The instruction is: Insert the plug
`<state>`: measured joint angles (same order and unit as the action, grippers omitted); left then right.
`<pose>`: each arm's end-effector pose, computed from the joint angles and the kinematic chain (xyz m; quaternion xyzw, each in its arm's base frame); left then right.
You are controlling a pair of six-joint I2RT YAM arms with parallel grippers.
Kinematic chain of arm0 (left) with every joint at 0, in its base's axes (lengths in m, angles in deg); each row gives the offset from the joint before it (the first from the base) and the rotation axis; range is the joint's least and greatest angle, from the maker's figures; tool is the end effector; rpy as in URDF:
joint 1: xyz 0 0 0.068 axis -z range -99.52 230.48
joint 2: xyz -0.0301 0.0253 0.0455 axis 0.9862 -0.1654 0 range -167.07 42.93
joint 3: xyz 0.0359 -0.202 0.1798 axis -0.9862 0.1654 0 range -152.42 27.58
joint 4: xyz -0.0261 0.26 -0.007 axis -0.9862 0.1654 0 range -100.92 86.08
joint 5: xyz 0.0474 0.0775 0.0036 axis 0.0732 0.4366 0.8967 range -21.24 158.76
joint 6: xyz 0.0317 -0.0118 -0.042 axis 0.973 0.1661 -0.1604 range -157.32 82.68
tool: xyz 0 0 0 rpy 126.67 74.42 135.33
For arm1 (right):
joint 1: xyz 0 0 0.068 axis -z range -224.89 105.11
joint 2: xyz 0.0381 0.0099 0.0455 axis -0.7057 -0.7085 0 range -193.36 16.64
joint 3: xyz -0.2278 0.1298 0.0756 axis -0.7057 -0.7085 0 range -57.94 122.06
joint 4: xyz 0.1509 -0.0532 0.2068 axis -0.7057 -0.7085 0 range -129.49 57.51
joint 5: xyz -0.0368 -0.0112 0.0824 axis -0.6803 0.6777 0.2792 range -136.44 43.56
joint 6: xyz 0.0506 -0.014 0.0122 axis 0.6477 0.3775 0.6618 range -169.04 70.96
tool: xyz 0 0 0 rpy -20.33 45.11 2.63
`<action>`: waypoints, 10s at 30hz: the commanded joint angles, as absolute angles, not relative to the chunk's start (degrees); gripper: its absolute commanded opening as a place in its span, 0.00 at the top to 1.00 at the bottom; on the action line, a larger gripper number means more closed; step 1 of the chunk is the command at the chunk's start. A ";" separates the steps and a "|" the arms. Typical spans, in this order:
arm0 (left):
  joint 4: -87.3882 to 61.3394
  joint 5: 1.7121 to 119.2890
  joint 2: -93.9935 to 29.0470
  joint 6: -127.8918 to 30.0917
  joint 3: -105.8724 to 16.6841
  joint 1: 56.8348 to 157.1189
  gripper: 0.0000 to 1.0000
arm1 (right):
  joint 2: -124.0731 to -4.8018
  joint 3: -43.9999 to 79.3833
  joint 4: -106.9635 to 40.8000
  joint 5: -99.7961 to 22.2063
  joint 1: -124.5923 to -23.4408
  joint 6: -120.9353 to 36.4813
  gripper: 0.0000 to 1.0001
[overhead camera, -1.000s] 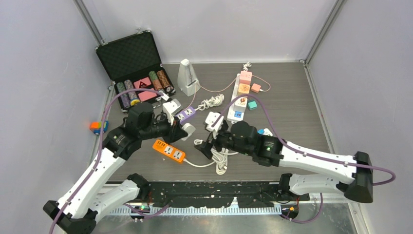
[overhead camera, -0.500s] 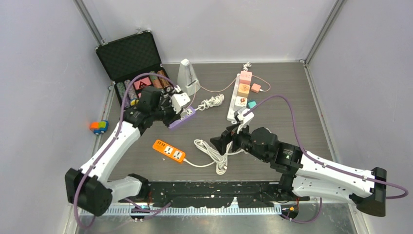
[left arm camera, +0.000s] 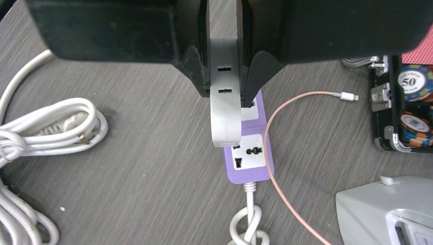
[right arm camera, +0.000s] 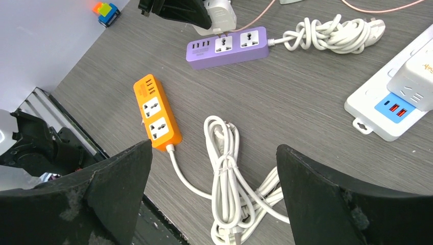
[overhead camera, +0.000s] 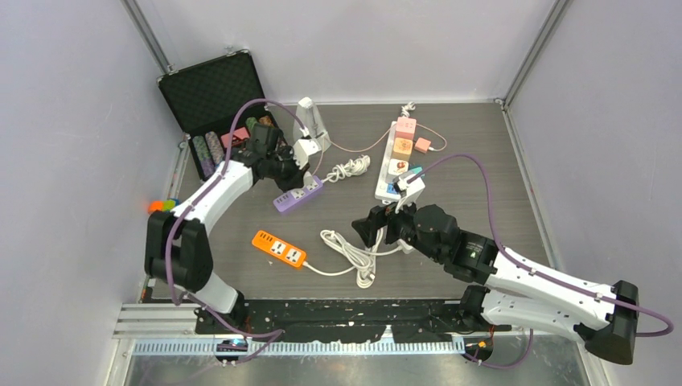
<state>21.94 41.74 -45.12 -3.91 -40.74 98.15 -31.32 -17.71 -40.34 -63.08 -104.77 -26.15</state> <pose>0.3057 -0.1146 0.2672 0.4647 0.7987 -0.1766 0.3391 0.1082 0.1663 0.3070 -0.1670 0.7751 0.3091 0.5251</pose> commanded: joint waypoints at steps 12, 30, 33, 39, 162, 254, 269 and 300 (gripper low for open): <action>25.44 43.36 -51.74 -6.30 -46.02 96.06 1.00 | -34.00 -17.00 -38.85 -59.66 -99.51 -26.00 0.04; 23.55 43.93 -53.47 -10.55 -44.07 95.95 1.00 | -34.86 -17.50 -38.46 -58.78 -98.76 -25.75 0.03; 22.72 44.76 -53.58 -11.23 -43.62 95.95 1.00 | -34.86 -17.60 -38.47 -58.91 -98.73 -25.87 0.03; 19.94 45.46 -53.52 -12.50 -42.92 95.86 1.00 | -34.79 -17.97 -38.42 -58.92 -98.65 -25.91 0.03; 13.43 60.41 -12.10 -61.59 -26.72 92.18 0.00 | -96.04 23.71 -58.59 -46.16 -54.82 -44.05 0.49; -17.52 99.74 -20.18 -60.57 -20.97 140.92 1.00 | -42.16 -15.59 -22.30 -30.71 -84.00 41.01 0.14; 51.52 112.25 -11.92 -114.48 -33.85 140.86 1.00 | -27.10 -20.01 -45.87 -44.37 -81.96 26.71 0.05; 58.62 78.95 -16.73 -145.45 -26.79 120.31 1.00 | -26.66 -14.61 -66.19 -61.81 -81.76 19.85 0.05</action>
<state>64.28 82.96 -15.33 -145.94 -27.69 122.32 -26.75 -16.27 -66.31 -59.47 -81.88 20.06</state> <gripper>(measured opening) 0.228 0.954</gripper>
